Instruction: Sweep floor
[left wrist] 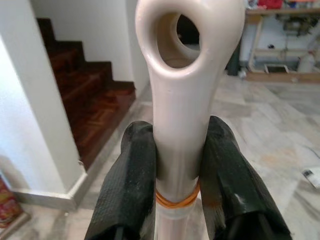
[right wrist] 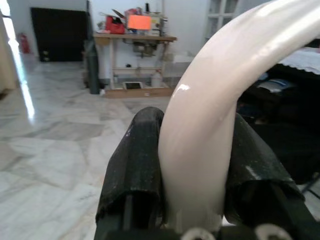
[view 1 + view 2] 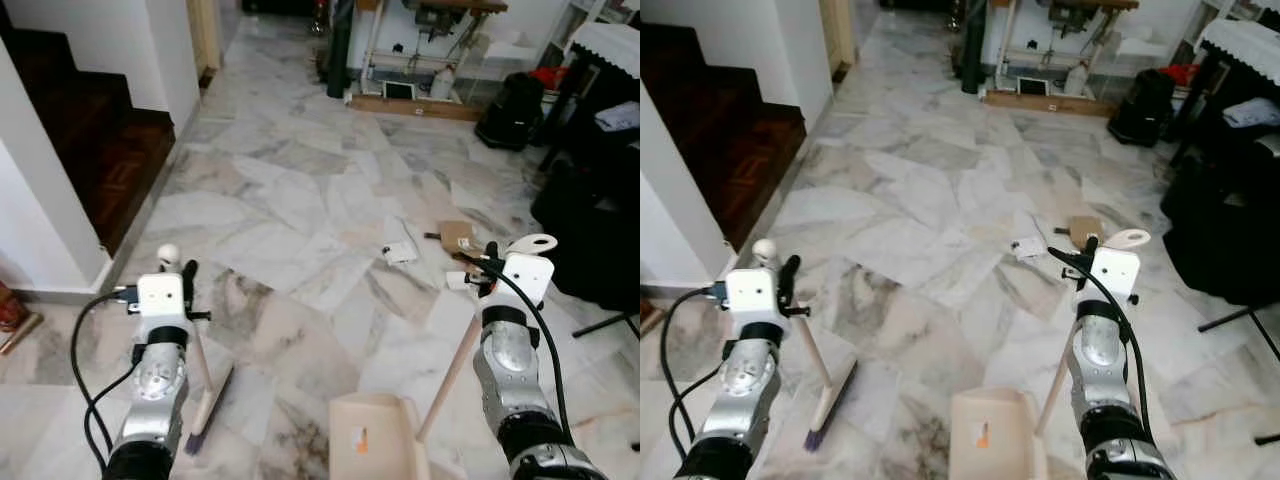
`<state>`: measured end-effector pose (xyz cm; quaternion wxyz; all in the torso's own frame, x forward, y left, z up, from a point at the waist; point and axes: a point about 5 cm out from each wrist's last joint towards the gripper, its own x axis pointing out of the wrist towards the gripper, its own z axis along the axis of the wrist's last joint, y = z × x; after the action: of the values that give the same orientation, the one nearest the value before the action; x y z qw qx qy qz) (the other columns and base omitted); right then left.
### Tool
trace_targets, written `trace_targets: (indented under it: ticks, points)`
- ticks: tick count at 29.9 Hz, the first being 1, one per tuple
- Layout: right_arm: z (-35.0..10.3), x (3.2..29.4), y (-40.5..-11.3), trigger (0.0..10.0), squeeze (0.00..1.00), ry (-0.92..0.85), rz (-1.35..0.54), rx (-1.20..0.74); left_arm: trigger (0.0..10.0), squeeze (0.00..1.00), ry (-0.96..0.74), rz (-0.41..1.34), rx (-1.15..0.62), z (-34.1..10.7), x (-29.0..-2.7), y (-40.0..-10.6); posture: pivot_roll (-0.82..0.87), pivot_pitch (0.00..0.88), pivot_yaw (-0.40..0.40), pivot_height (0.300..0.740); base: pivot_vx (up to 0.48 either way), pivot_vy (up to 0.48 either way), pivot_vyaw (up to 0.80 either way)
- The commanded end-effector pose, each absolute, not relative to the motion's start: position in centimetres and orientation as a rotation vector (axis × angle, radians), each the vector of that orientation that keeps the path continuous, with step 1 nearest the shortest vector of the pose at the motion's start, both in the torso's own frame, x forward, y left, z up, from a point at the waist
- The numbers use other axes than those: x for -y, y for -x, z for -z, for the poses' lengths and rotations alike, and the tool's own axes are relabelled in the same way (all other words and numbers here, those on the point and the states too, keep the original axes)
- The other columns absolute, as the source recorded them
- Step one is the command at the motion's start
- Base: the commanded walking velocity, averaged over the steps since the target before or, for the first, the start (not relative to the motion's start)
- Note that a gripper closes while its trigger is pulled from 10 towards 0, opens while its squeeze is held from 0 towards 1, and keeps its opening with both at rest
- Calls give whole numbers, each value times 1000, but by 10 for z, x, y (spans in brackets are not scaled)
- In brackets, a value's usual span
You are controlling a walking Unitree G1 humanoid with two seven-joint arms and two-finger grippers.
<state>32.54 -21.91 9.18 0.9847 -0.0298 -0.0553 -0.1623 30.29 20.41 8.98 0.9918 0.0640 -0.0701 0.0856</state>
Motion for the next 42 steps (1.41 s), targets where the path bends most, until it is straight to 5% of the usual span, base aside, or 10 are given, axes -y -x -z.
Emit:
trace_targets:
  ticks: [1, 15, 42]
  points:
    - [-101, 214, -330, 10000, 0, 65, 291, 152, 10000, 0, -143, -180, 188, -100, -206, -301, 108, 0, -89, 740, 0, 0, 0]
    - [-104, 201, -330, 10000, 0, 51, 219, 176, 10000, 0, -183, -264, 202, -107, -232, -289, 159, 0, -109, 740, 245, 0, 229]
    - [-103, 187, -331, 10000, 0, 74, 152, 180, 10000, 0, -140, -220, 178, -103, -209, -291, 134, 0, -103, 740, 310, 0, 0]
